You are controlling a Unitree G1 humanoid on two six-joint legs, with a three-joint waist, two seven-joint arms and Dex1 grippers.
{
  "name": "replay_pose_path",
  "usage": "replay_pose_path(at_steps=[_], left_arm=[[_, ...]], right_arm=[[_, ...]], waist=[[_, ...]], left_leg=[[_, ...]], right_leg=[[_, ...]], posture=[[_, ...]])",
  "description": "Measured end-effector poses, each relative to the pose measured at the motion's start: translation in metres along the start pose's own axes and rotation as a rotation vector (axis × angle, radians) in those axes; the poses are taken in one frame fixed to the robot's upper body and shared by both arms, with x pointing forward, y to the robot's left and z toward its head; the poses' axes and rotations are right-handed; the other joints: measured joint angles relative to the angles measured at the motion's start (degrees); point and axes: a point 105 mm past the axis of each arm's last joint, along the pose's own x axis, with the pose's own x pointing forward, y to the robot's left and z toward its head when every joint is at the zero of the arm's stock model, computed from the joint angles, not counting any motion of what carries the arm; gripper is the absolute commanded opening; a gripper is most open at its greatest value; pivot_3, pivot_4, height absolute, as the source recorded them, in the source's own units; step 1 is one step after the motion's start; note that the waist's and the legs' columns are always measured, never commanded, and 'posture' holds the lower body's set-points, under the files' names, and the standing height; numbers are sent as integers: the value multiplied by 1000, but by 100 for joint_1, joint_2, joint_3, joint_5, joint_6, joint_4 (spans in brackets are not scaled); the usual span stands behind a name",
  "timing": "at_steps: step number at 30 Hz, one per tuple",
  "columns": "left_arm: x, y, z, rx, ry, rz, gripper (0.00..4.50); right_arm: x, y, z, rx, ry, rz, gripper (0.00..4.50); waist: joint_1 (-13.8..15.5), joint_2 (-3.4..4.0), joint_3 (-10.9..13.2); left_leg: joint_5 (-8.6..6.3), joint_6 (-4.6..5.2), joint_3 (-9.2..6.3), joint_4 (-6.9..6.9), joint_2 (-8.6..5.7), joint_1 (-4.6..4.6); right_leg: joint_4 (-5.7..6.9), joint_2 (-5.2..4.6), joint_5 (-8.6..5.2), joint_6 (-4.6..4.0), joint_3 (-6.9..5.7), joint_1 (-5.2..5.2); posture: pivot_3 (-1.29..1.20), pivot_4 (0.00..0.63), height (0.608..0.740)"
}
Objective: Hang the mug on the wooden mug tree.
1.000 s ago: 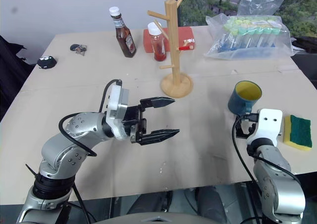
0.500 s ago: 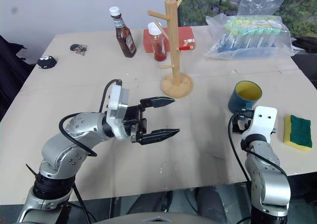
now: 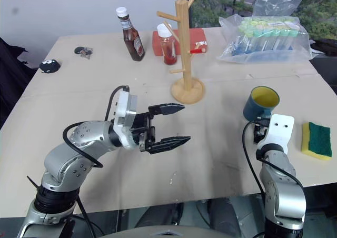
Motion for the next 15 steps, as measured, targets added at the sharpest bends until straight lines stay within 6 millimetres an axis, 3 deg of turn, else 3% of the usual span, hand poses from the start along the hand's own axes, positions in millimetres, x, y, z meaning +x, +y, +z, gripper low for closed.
replay_pose_path(at_steps=[11,14,15], left_arm=[[0,0,1,6,-2,10,4500],[0,0,1,8,1,12,4500],[0,0,1,8,1,14,4500]], right_arm=[[11,-7,2,8,0,-71,2670],[16,-7,0,15,10,-80,1886],[18,-7,0,16,14,-85,1190]], waist=[[-4,0,0],[-3,1,0],[-3,1,1]], left_leg=[[0,0,1,0,0,0],[0,0,0,-1,0,0],[0,0,1,-1,0,0]], right_leg=[[0,0,0,0,0,0],[0,0,0,-1,0,0],[-1,0,0,-1,1,0]], posture=[[0,150,740],[0,150,740],[0,150,740]])
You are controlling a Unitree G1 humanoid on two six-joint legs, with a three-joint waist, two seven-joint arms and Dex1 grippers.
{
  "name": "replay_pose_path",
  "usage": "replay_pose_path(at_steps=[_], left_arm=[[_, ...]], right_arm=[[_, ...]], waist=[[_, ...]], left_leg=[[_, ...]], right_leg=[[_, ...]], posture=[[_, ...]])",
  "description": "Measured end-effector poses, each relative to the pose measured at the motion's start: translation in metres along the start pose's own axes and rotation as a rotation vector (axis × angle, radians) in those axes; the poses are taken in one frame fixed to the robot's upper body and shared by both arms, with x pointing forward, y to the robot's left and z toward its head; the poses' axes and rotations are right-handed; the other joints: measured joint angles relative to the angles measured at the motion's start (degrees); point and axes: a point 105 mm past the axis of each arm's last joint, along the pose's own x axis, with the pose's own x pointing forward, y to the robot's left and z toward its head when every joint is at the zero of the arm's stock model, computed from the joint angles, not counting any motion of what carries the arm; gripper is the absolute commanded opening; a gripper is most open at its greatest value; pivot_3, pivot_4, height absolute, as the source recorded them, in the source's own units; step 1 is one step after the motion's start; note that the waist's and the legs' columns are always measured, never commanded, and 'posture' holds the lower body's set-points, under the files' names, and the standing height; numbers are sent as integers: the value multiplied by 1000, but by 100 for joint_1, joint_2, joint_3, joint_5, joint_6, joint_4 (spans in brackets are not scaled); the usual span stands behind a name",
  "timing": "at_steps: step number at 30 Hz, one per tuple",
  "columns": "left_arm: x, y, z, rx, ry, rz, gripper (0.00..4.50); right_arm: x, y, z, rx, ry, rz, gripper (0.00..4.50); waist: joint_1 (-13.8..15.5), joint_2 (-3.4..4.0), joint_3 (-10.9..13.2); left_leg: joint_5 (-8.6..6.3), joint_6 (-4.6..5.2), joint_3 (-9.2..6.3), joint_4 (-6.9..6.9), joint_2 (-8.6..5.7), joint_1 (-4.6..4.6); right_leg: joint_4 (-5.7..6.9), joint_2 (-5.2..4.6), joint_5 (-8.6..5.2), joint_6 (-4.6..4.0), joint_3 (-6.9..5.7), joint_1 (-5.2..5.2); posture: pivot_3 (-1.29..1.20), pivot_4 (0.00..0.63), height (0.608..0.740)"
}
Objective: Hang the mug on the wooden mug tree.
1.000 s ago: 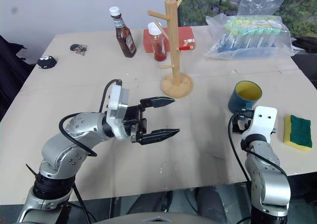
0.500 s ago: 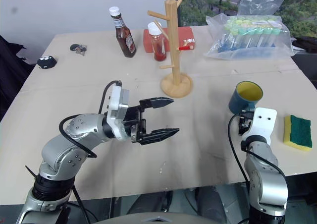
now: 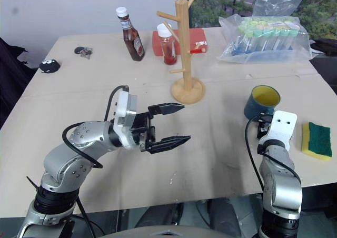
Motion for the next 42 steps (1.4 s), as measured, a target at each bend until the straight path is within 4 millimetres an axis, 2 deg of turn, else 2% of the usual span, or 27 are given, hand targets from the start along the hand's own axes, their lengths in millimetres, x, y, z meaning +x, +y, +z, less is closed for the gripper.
replay_pose_path(at_steps=[1,3,4,12,17,20,22,25,27,30,36,38,42], left_arm=[[0,0,0,0,0,0,4500],[0,0,0,1,0,3,4500],[0,0,0,3,-1,4,4500],[-3,3,2,8,-5,33,4500],[-5,2,0,3,-6,47,4500],[-6,0,-2,-6,-10,64,4500],[-8,2,-3,4,-23,113,4500],[-9,14,-5,65,-5,235,4500],[-10,27,-4,96,-11,368,4500],[-12,37,-2,133,-13,489,4500],[-11,44,3,153,-40,633,4500],[-8,42,6,145,-64,654,4500],[-6,40,11,130,-103,697,4500]], right_arm=[[0,0,0,0,0,-1,1087],[3,-1,1,7,-3,-9,200],[4,-2,4,11,-13,-13,81],[12,1,7,-20,-31,41,81],[18,6,19,-105,-69,174,81],[22,20,42,-223,-137,380,81],[26,30,78,-318,-223,540,81],[21,39,122,-446,-334,677,81],[16,55,142,-584,-356,841,81],[11,75,163,-711,-388,1022,81],[7,103,206,-930,-468,1197,81],[9,112,211,-995,-474,1240,81],[17,129,208,-1100,-441,1303,81]], waist=[[0,0,0],[1,0,0],[0,0,0],[-4,2,1],[-16,3,2],[-64,10,8],[-111,14,12],[-123,7,11],[-127,7,13],[-141,-6,20],[-115,-18,28],[-103,-22,31],[-112,-22,31]], left_leg=[[0,0,0,0,0,0],[0,0,0,0,0,0],[0,0,0,0,0,0],[0,0,1,-1,0,0],[0,0,2,-2,1,0],[0,1,12,-1,0,0],[0,2,15,0,0,0],[0,1,3,-2,9,0],[0,0,8,-6,13,-1],[-1,1,13,-6,13,-8],[-2,0,3,-10,12,-18],[-2,-1,1,-11,11,-20],[-2,-1,4,-12,8,-35]], right_leg=[[0,0,0,0,0,0],[0,0,0,0,0,0],[0,0,0,0,0,0],[-2,0,0,0,1,0],[-2,1,0,0,1,-1],[-3,-1,1,1,10,0],[-4,-1,2,3,12,1],[-4,1,3,1,-3,2],[-10,2,3,0,-3,2],[-16,-1,5,0,2,-1],[-23,-15,6,-2,-7,-10],[-23,-26,6,-2,-11,-13],[-20,-30,8,-4,-8,-32]], posture=[[0,150,740],[0,150,740],[0,150,740],[0,150,740],[0,150,740],[0,150,740],[0,150,740],[0,150,740],[0,150,740],[0,150,740],[0,150,740],[0,150,740],[0,150,740]])
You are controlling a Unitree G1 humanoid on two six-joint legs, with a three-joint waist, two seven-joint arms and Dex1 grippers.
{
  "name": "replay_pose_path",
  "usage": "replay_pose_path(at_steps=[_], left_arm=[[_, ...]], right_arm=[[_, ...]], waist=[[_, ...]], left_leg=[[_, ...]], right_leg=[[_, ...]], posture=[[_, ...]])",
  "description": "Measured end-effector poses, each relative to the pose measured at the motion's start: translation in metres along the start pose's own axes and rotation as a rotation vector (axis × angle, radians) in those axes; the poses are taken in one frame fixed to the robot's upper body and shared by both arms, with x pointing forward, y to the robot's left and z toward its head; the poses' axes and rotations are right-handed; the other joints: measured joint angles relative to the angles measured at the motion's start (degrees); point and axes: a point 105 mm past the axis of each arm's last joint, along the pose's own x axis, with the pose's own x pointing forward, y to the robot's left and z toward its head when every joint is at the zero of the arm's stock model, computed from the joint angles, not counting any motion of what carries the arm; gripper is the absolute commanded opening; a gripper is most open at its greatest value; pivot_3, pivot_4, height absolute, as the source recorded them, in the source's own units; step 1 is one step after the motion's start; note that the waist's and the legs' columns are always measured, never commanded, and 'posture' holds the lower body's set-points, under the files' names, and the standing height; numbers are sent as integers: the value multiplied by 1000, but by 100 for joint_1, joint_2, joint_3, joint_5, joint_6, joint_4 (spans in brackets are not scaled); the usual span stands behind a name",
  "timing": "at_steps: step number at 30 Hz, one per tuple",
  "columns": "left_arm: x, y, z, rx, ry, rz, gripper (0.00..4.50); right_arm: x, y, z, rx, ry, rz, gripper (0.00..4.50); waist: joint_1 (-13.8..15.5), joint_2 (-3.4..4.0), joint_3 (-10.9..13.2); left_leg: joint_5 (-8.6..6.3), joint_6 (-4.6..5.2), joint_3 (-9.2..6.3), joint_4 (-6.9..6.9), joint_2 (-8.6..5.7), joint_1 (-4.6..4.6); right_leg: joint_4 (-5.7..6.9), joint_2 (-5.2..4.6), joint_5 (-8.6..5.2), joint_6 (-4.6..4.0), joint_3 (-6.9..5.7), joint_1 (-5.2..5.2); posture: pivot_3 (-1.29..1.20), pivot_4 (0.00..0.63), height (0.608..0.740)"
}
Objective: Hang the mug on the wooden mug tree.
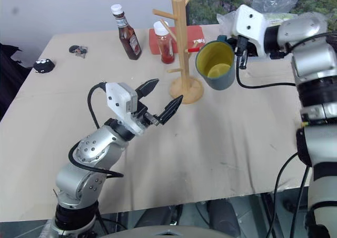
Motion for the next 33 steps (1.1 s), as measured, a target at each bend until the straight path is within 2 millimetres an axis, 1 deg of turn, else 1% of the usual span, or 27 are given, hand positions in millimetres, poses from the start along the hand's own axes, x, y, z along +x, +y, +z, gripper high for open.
replay_pose_path(at_steps=[2,3,4,11,14,16,18,22,24,28,30,33], left_arm=[[0,-1,2,-23,-18,22,4500],[-1,-2,1,-31,-20,29,4500],[-1,-3,0,-38,-19,31,4500],[-2,-3,-2,-33,-13,43,4500],[-2,-3,-2,-32,-16,42,4500],[-2,-3,-2,-31,-16,41,4500],[-2,-3,-2,-31,-16,41,4500],[-2,-4,-3,-32,-14,37,4500],[-2,-4,-3,-32,-14,35,4500],[-3,-4,-3,-31,-11,34,4500],[-3,-4,-4,-25,-5,30,4500],[-5,-2,-5,-10,5,27,4500]], right_arm=[[8,-1,3,-21,7,41,81],[14,-2,7,-33,11,64,81],[19,-3,10,-47,9,77,81],[33,-10,25,-85,9,106,81],[37,-11,26,-86,16,105,81],[40,-12,27,-81,23,103,622],[41,-15,27,-83,34,83,1408],[39,-24,29,-81,56,30,3491],[38,-27,29,-72,64,13,4433],[33,-30,22,-29,78,-10,4433],[24,-34,17,-4,94,-31,4433],[3,-42,7,69,91,-86,4433]], waist=[[-9,0,0],[-28,1,-1],[-34,1,-1],[-19,2,-1],[-14,2,-1],[-18,2,-1],[-20,3,-1],[-20,3,-1],[-21,4,-1],[-20,4,-1],[-11,4,-1],[-11,3,-2]], left_leg=[[0,-1,0,6,0,-28],[1,-1,2,19,0,-57],[2,-2,0,21,0,-67],[1,-2,-3,35,-4,-71],[1,-3,-5,40,-4,-71],[1,-2,-4,44,-4,-72],[1,-3,-4,45,-4,-72],[1,-3,-3,45,-4,-71],[1,-3,-3,46,-4,-71],[1,-3,-3,46,-4,-72],[1,-3,-4,46,-4,-74],[1,-3,-2,46,-4,-75]], right_leg=[[8,0,3,-4,0,-28],[19,0,7,-7,3,-58],[19,2,11,-8,1,-66],[19,1,19,-5,0,-62],[20,3,22,-7,-1,-61],[22,4,24,-7,0,-60],[23,5,24,-7,0,-61],[24,7,25,-7,1,-61],[24,7,25,-7,2,-61],[24,7,25,-7,2,-61],[23,7,25,-7,1,-61],[21,7,25,-7,2,-61]], posture=[[0,150,740],[0,150,740],[0,150,740],[0,150,740],[0,150,740],[0,150,740],[0,150,740],[0,150,740],[0,150,740],[0,150,740],[0,150,740],[0,150,740]])
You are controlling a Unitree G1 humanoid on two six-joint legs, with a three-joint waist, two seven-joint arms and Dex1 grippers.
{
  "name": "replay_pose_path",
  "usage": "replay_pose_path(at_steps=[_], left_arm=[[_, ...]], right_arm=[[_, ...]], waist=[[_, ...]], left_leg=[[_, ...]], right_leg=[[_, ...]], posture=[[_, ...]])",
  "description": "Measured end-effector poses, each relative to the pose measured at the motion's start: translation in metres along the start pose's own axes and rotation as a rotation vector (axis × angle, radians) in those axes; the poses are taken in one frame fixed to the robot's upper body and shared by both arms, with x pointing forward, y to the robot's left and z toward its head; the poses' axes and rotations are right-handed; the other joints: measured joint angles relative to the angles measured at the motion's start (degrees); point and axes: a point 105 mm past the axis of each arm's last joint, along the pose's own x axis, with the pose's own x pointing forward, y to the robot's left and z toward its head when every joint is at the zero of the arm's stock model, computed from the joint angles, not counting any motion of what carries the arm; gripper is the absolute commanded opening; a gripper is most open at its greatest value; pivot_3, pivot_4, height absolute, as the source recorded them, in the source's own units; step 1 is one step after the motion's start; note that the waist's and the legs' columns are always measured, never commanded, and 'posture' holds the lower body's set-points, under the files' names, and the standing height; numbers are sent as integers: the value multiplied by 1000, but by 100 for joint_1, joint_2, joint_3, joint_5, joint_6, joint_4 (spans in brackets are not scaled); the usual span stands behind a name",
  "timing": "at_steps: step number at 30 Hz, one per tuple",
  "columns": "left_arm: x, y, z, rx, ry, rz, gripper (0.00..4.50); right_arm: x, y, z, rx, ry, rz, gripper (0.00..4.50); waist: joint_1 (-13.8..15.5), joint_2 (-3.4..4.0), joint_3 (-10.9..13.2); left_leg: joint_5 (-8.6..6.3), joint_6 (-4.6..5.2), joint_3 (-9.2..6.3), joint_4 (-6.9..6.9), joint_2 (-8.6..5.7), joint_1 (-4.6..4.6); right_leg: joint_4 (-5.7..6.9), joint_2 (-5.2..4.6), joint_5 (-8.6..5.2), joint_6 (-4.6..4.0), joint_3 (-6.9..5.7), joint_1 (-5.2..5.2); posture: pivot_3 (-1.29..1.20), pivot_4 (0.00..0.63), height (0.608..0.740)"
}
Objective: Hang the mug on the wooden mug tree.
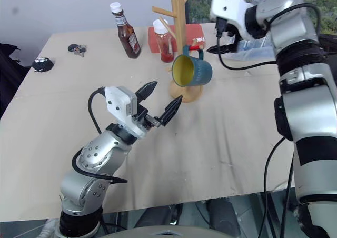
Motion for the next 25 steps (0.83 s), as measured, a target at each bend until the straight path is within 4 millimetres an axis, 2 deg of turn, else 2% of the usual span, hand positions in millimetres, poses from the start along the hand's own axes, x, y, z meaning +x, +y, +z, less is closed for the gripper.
replay_pose_path(at_steps=[2,3,6,8,11,13,15,18,21,25], left_arm=[[-1,2,2,11,-11,6,4500],[-2,4,3,20,-16,14,4500],[-8,9,0,31,-7,40,4500],[-16,9,-9,25,20,50,4500],[-38,14,-32,14,124,79,4500],[-56,15,-52,-10,210,91,4500],[-69,17,-70,-34,286,112,4500],[-85,21,-86,-31,363,130,4500],[-98,19,-98,-46,412,126,4500],[-107,18,-104,-47,442,117,4500]], right_arm=[[-9,3,-11,87,-37,0,4433],[-13,10,-23,164,-70,16,4433],[-17,48,-62,413,-152,74,4433],[-22,89,-81,536,-245,101,4433],[-24,158,-108,740,-249,125,4433],[-22,205,-111,847,-282,100,4433],[-18,234,-111,927,-302,70,4433],[-17,251,-112,966,-308,-29,4433],[-17,264,-112,967,-335,-121,4433],[-21,270,-114,886,-330,-192,4433]], waist=[[2,-4,-4],[15,-8,-8],[36,-7,-9],[62,-7,-13],[114,28,-10],[123,39,-21],[129,42,-22],[137,42,-21],[133,39,-18],[124,41,-16]], left_leg=[[0,0,-2,1,0,1],[0,0,-4,3,0,1],[-1,1,-2,14,0,-3],[-1,1,-8,11,2,-8],[-1,0,3,2,5,-15],[-5,-3,9,-1,11,5],[-5,-3,13,5,13,16],[-1,-7,23,25,17,24],[-15,15,26,26,21,101],[-27,-5,25,26,35,137]], right_leg=[[-2,0,0,0,-3,4],[-1,-1,0,0,-4,6],[3,-6,1,2,-2,5],[0,-6,2,2,-3,1],[1,-2,2,2,8,-17],[3,8,2,2,18,-3],[8,14,5,1,23,7],[-4,27,39,14,32,29],[-14,36,28,44,16,109],[-19,37,24,39,-6,145]], posture=[[0,150,740],[0,150,740],[0,150,740],[0,150,740],[0,150,740],[0,150,740],[0,150,740],[0,150,740],[0,150,740],[0,150,740]])
